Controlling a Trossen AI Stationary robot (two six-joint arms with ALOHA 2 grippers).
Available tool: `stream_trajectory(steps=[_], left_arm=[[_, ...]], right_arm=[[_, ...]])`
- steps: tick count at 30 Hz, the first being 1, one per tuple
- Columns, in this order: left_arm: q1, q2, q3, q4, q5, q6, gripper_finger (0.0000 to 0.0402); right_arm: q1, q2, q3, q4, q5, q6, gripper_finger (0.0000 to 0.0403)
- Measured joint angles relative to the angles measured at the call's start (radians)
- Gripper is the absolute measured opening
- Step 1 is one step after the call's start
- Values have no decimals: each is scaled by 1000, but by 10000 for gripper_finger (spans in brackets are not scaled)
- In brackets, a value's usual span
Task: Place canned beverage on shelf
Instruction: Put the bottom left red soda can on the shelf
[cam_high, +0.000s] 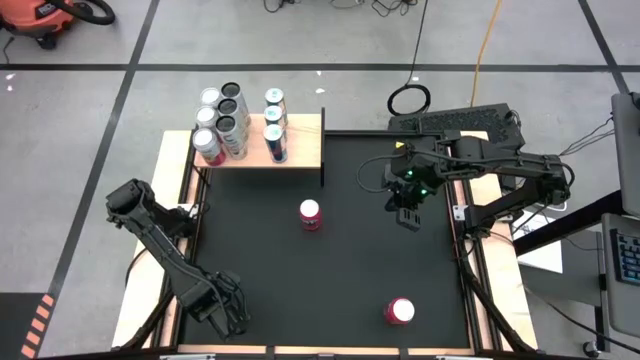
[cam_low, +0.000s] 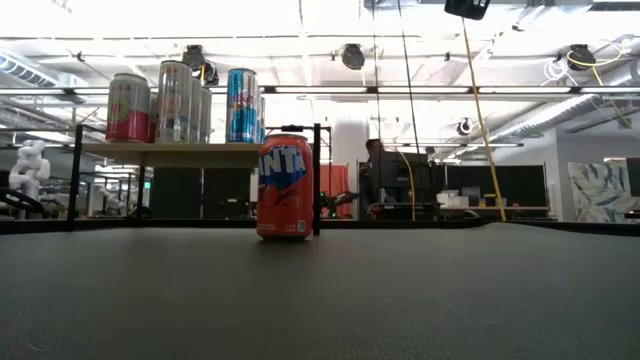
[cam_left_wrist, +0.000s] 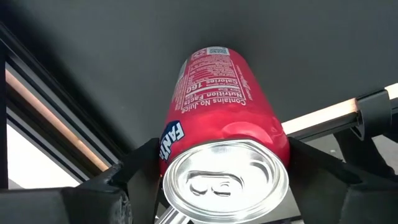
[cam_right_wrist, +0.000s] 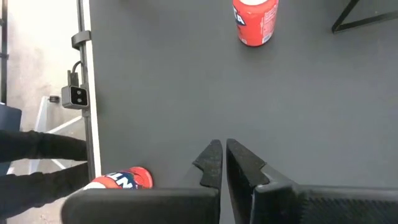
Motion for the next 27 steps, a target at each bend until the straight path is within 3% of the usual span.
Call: stream_trajectory(steps=[13,27], left_arm=[[45,-61,50,-59,4,8,276],[183,-170,124,-55,-183,13,274]], right_arm=[[0,0,0,26,52,-8,0],[0,0,0,52,52,-9,0]])
